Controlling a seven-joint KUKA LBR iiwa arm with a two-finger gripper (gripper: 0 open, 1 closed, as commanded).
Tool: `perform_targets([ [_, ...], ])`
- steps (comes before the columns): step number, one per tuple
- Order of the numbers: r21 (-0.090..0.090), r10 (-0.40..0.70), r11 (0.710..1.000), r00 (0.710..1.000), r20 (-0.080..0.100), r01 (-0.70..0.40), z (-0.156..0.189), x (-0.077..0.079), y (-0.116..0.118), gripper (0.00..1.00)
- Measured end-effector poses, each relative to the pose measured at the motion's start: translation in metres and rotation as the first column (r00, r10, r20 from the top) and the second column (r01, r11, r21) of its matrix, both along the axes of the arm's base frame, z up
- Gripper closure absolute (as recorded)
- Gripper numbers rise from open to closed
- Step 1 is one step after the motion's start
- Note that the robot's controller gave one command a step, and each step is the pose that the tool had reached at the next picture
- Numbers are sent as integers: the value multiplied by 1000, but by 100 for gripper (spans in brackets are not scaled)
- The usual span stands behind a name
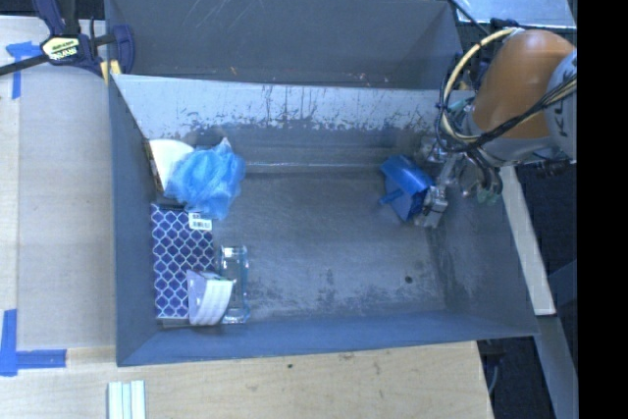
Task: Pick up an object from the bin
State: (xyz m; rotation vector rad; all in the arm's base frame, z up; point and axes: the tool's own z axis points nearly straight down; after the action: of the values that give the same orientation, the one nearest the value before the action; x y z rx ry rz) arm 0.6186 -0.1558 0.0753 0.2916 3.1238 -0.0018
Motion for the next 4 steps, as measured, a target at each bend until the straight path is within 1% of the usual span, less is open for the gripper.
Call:
perform_targets([
  [1,1,-69,998,998,5,69,-4,-5,23,0],
  [2,-7,-126,992,992,-4,126,-5,2,36,0],
  [3,-3,-118,993,993,-1,118,-5,4,34,0],
  [4,-12,-199,980,980,-9,198,-5,4,67,0],
])
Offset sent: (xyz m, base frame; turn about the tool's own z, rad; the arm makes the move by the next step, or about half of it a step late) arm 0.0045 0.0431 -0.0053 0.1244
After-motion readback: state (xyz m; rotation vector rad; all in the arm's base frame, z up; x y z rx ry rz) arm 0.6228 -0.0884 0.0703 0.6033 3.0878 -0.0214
